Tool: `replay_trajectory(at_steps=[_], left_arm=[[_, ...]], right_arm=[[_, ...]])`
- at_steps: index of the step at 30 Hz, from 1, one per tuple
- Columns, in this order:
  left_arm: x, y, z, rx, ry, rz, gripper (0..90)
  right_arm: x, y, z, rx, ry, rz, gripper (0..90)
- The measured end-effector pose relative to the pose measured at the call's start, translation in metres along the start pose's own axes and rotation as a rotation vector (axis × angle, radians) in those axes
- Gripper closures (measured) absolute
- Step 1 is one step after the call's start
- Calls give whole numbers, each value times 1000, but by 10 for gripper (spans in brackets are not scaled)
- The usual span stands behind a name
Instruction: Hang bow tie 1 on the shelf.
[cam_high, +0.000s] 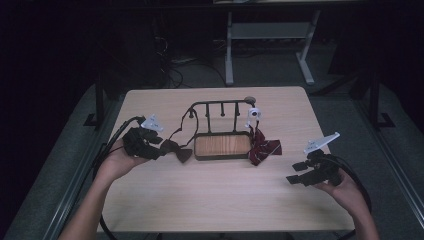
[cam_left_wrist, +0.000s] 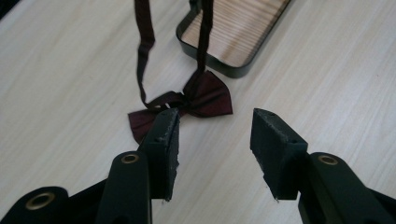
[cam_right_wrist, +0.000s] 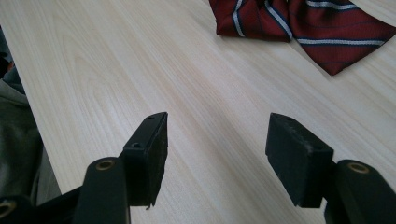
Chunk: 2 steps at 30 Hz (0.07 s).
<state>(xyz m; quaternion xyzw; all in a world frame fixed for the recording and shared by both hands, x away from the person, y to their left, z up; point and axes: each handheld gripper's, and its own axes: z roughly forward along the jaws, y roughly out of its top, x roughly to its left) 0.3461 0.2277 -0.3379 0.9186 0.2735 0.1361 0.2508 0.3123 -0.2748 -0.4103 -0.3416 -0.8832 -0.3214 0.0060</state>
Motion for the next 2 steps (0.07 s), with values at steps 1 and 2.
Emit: replay_trajectory(at_steps=[1,2], left_arm=[[0,-2,1,-1,-2,-3,515],[-1,-3,3,-5,-6,-4,511]], right_arm=[[0,0,0,0,1,-1,388],[-1,0,0,3,0,-1,389]])
